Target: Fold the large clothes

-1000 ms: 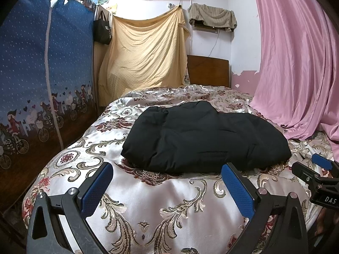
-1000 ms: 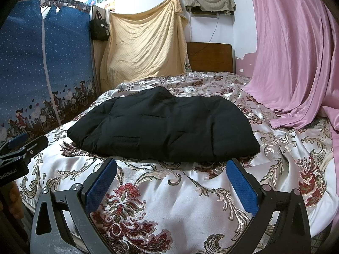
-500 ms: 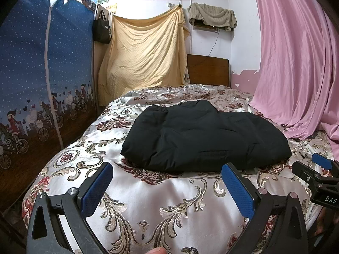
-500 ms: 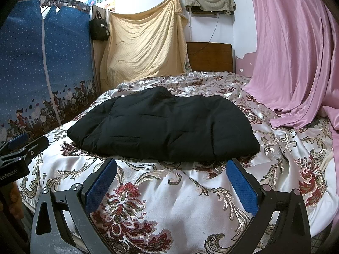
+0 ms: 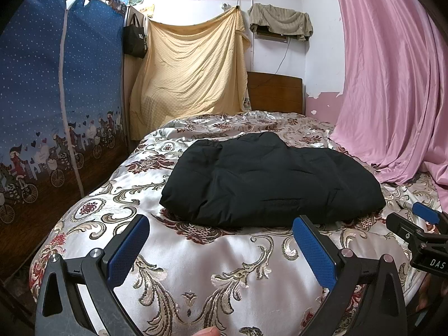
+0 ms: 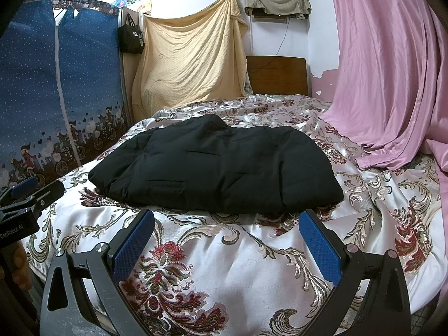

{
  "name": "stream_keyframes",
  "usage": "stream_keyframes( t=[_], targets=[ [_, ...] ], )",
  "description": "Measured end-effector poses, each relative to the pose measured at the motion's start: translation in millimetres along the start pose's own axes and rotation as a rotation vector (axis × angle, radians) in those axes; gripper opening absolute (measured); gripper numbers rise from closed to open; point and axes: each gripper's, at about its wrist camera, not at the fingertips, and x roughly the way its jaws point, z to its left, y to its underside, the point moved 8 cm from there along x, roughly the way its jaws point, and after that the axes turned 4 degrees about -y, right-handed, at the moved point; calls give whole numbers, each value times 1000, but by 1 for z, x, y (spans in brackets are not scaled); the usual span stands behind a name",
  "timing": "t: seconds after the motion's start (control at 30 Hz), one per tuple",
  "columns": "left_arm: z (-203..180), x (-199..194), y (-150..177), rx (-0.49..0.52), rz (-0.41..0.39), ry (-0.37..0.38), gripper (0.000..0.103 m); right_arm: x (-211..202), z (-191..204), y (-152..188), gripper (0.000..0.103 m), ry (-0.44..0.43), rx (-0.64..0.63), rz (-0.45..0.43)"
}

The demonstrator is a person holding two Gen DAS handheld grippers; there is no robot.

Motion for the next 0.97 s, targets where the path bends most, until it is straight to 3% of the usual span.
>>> stream_keyframes(
  t=[0.97],
  targets=[
    [-1, 3, 0, -3, 10, 8, 103, 0, 1, 3, 101, -1, 1, 2]
  ],
)
